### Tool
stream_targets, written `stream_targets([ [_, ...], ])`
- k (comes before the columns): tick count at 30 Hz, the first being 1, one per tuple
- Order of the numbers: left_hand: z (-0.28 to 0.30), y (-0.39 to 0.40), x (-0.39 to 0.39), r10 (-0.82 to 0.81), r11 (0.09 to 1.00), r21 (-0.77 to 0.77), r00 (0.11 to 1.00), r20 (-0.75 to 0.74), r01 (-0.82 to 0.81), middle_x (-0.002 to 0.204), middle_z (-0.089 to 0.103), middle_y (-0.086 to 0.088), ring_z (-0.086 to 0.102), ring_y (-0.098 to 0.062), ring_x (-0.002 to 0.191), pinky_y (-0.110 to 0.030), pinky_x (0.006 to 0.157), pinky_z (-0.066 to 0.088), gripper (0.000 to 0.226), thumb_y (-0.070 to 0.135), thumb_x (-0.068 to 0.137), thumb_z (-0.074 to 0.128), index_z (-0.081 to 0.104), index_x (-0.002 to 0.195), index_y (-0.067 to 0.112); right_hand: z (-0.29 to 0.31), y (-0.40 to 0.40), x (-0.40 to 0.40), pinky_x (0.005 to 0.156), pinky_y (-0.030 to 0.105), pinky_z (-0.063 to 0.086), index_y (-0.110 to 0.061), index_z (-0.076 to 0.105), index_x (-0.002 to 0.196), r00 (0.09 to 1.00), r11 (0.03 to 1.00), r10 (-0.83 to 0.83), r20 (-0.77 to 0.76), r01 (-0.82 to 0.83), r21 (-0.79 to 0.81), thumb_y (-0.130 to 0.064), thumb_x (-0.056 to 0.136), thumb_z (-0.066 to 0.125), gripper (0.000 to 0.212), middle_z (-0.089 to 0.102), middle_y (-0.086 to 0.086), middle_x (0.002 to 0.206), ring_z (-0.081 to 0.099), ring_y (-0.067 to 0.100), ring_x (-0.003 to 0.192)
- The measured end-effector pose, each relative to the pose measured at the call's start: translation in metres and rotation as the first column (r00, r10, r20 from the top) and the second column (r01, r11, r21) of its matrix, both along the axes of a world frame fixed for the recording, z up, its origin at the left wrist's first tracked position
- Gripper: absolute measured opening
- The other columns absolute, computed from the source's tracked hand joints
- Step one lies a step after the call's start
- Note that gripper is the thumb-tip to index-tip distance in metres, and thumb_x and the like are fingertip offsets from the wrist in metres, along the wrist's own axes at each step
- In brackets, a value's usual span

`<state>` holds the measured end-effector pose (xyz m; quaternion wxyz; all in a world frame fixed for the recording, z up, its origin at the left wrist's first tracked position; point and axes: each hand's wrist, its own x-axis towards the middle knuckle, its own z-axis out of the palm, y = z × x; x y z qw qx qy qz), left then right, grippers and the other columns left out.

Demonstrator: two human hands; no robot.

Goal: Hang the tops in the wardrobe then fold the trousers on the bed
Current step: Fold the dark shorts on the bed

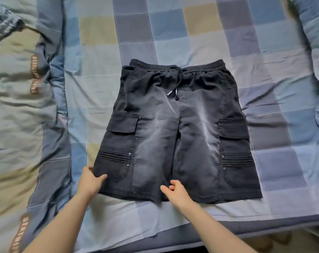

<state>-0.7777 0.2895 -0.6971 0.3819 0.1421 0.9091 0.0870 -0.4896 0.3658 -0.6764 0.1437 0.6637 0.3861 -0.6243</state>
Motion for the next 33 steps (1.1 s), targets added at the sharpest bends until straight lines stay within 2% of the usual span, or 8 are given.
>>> stream_targets([
  [7, 0.025, -0.029, -0.012, 0.064, 0.992, 0.086, 0.956, 0.287, -0.093, 0.095, 0.073, -0.010, 0.068, -0.026, 0.085, -0.038, 0.078, 0.055, 0.015, 0.007, 0.087, 0.071, 0.068, 0.102, 0.006, -0.009, -0.012, -0.016, 0.096, 0.035, 0.042, -0.003, 0.038, 0.126, 0.961, 0.982, 0.106, 0.256, -0.141, 0.123, -0.036, 0.092, 0.058, 0.052, 0.050, 0.014, 0.132, 0.050, 0.032, 0.121],
  [11, 0.050, -0.059, -0.032, 0.030, 0.999, 0.016, 0.943, 0.333, -0.037, 0.064, 0.070, -0.004, 0.064, -0.018, 0.051, -0.026, 0.049, 0.051, 0.005, 0.001, 0.087, 0.069, 0.069, 0.091, 0.004, -0.008, -0.022, -0.006, 0.088, 0.035, 0.041, -0.003, 0.040, 0.123, 0.939, 0.979, 0.030, 0.344, -0.097, 0.179, -0.037, 0.093, 0.056, 0.049, 0.045, 0.015, 0.130, 0.051, 0.035, 0.116],
  [15, 0.050, -0.085, -0.030, 0.046, 0.990, -0.138, 0.972, 0.228, -0.014, 0.060, 0.059, -0.011, 0.066, -0.026, 0.046, -0.023, 0.045, 0.048, 0.015, -0.009, 0.084, 0.065, 0.055, 0.074, -0.003, -0.010, -0.026, 0.001, 0.068, 0.030, 0.041, -0.010, 0.053, 0.089, 0.981, 0.991, -0.119, 0.153, 0.107, 0.087, -0.023, 0.091, 0.056, 0.013, 0.064, 0.012, 0.093, 0.056, 0.026, 0.079],
  [17, 0.046, -0.093, -0.016, 0.129, 0.981, -0.170, 0.963, 0.238, -0.090, 0.057, 0.054, -0.013, 0.065, -0.026, 0.045, -0.026, 0.048, 0.047, 0.024, -0.012, 0.082, 0.059, 0.049, 0.066, 0.002, -0.008, -0.028, 0.013, 0.052, 0.026, 0.037, -0.013, 0.052, 0.074, 0.961, 0.966, -0.255, 0.106, 0.259, -0.026, -0.019, 0.090, 0.056, 0.018, 0.060, 0.007, 0.069, 0.049, 0.020, 0.056],
  [23, 0.029, -0.075, 0.087, 0.460, 0.886, -0.296, 0.598, 0.656, -0.357, 0.098, 0.073, -0.020, 0.072, -0.028, 0.085, -0.031, 0.073, 0.051, 0.014, 0.016, 0.091, 0.065, 0.065, 0.092, 0.002, 0.000, -0.008, 0.104, 0.059, 0.032, 0.046, -0.005, 0.053, 0.102, 0.667, 0.677, -0.714, 0.212, 0.735, -0.032, -0.017, 0.094, 0.056, 0.015, 0.058, 0.015, 0.092, 0.057, 0.025, 0.072],
  [28, 0.023, -0.019, 0.177, 0.572, 0.729, -0.239, 0.379, 0.728, -0.641, 0.112, 0.067, -0.017, 0.063, -0.031, 0.108, -0.038, 0.094, 0.048, 0.020, 0.014, 0.091, 0.066, 0.063, 0.107, 0.003, -0.003, 0.032, 0.176, 0.088, 0.036, 0.046, -0.005, 0.052, 0.111, 0.431, 0.437, -0.890, 0.148, 0.899, 0.011, -0.013, 0.092, 0.057, 0.022, 0.052, 0.022, 0.126, 0.059, 0.028, 0.089],
  [30, 0.023, -0.001, 0.207, 0.564, 0.737, -0.213, 0.410, 0.717, -0.642, 0.111, 0.066, -0.015, 0.062, -0.028, 0.107, -0.035, 0.091, 0.047, 0.018, 0.018, 0.089, 0.069, 0.064, 0.102, 0.006, -0.005, 0.049, 0.194, 0.097, 0.037, 0.044, -0.008, 0.048, 0.129, 0.350, 0.355, -0.929, 0.116, 0.934, 0.029, -0.015, 0.091, 0.059, 0.040, 0.041, 0.019, 0.143, 0.052, 0.031, 0.119],
  [33, 0.016, 0.016, 0.243, 0.353, 0.919, -0.034, 0.785, 0.508, -0.392, 0.091, 0.066, -0.006, 0.062, -0.022, 0.088, -0.029, 0.070, 0.045, 0.040, 0.033, 0.079, 0.080, 0.062, 0.102, 0.006, -0.009, 0.071, 0.207, 0.097, 0.041, 0.045, -0.013, 0.043, 0.138, 0.252, 0.254, -0.966, 0.055, 0.967, 0.025, -0.019, 0.089, 0.065, 0.054, 0.032, 0.012, 0.151, 0.042, 0.032, 0.132],
])
